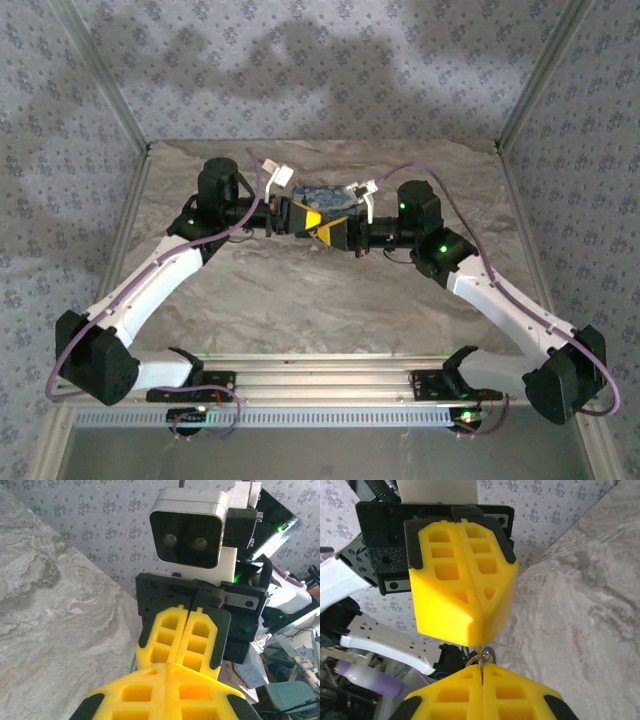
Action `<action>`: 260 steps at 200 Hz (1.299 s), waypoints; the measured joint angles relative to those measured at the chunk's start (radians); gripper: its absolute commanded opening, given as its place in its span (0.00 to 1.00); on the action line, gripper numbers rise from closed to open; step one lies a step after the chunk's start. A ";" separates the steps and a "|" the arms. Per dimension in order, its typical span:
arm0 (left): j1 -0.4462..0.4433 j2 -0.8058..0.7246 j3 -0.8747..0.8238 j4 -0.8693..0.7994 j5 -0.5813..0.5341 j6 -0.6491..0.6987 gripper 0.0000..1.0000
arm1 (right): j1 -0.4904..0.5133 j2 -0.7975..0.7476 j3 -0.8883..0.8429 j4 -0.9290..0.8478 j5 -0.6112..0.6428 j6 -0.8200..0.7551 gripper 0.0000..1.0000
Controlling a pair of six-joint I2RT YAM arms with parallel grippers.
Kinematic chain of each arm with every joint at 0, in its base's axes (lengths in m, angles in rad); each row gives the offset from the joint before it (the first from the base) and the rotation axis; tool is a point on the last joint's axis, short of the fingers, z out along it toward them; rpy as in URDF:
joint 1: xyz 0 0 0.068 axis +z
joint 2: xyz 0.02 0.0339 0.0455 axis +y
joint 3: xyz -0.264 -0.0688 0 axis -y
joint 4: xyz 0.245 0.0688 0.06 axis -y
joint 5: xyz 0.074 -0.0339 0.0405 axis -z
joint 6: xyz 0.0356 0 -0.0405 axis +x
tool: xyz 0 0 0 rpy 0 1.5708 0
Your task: Unlock a padlock with a key
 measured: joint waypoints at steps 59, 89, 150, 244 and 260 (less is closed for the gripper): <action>0.000 0.001 0.006 0.001 -0.005 -0.003 0.44 | 0.003 0.002 -0.025 0.072 0.002 0.029 0.00; 0.004 0.000 0.005 0.008 -0.034 -0.024 0.55 | 0.003 0.002 -0.080 0.166 0.039 0.085 0.00; 0.044 -0.020 -0.096 0.153 -0.065 -0.129 0.47 | 0.003 0.002 -0.124 0.266 0.117 0.163 0.00; 0.029 -0.021 -0.156 0.247 -0.061 -0.182 0.30 | 0.014 0.006 -0.134 0.308 0.145 0.192 0.00; 0.023 -0.021 -0.158 0.251 -0.061 -0.182 0.27 | 0.015 0.006 -0.134 0.309 0.148 0.192 0.00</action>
